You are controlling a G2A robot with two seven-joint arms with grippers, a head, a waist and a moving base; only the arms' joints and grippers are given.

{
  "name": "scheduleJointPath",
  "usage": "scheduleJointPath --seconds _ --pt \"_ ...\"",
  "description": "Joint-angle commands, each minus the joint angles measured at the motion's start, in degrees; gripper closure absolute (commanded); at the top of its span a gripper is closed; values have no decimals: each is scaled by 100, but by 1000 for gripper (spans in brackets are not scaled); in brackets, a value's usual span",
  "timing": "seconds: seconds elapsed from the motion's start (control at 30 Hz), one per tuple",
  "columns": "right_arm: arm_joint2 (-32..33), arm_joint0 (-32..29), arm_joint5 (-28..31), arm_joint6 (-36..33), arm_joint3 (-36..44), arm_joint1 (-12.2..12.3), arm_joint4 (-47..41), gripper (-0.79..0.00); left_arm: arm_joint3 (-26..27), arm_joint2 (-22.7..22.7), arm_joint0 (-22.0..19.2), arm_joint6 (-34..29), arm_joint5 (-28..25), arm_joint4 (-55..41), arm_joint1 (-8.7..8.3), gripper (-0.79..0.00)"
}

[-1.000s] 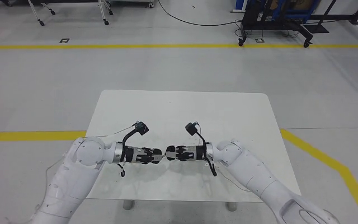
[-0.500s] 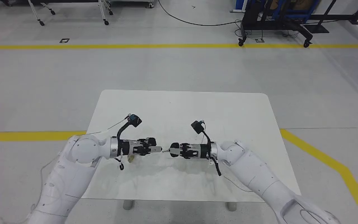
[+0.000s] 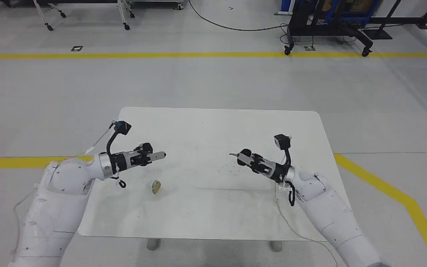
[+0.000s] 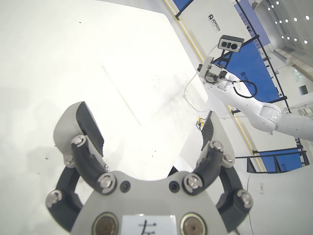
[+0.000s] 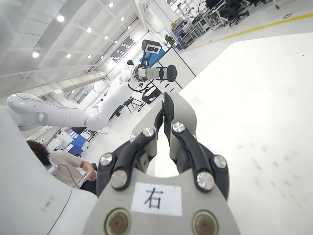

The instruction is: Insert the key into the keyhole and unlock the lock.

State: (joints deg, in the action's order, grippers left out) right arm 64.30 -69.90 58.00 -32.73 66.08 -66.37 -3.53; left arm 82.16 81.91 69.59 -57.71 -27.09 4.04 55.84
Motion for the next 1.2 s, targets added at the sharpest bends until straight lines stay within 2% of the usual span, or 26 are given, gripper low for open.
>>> scheduleJointPath --seconds 0.0,0.37,0.43,0.53,0.6,0.7,0.83,0.9,0.97,1.0,1.03,1.1,1.17 --pt "2 -24 0 16 39 2 -64 0 -43 65 9 274 232 30 -1 -785" --pt "-16 -19 0 -1 39 0 -80 0 19 56 47 323 236 182 -6 -785" --pt "-16 -19 0 -1 39 0 -80 0 425 141 283 665 441 1244 -54 -785" --pt "-16 -19 0 -1 39 0 -80 0 1384 136 856 1110 1274 3353 -119 -785" --pt "-16 -19 0 -1 39 0 -80 0 1966 -9 1253 1107 1602 4331 -142 -785" --pt "-16 -19 0 -1 39 0 -80 0 2442 -57 1592 917 1923 4954 -162 -785" --pt "-16 -19 0 -1 39 0 -80 0 2756 -156 1771 646 2226 5425 -164 -785" --pt "-16 -19 0 -1 39 0 -80 0 2768 -282 1781 574 2186 5640 -160 -708" --pt "-16 -19 0 -1 39 0 -80 0 2705 -413 1738 563 2195 5842 -148 -536" --pt "-16 -19 0 -1 39 0 -80 0 2670 -468 1708 594 2202 5870 -138 -489" --pt "-16 -19 0 -1 39 0 -80 0 2620 -510 1679 611 2224 5869 -127 -477" --pt "-16 -19 0 -1 39 0 -80 0 2552 -570 1613 614 2294 5880 -109 -382" --pt "-16 -19 0 -1 39 0 -80 0 2528 -639 1588 552 2166 5826 -100 -345"
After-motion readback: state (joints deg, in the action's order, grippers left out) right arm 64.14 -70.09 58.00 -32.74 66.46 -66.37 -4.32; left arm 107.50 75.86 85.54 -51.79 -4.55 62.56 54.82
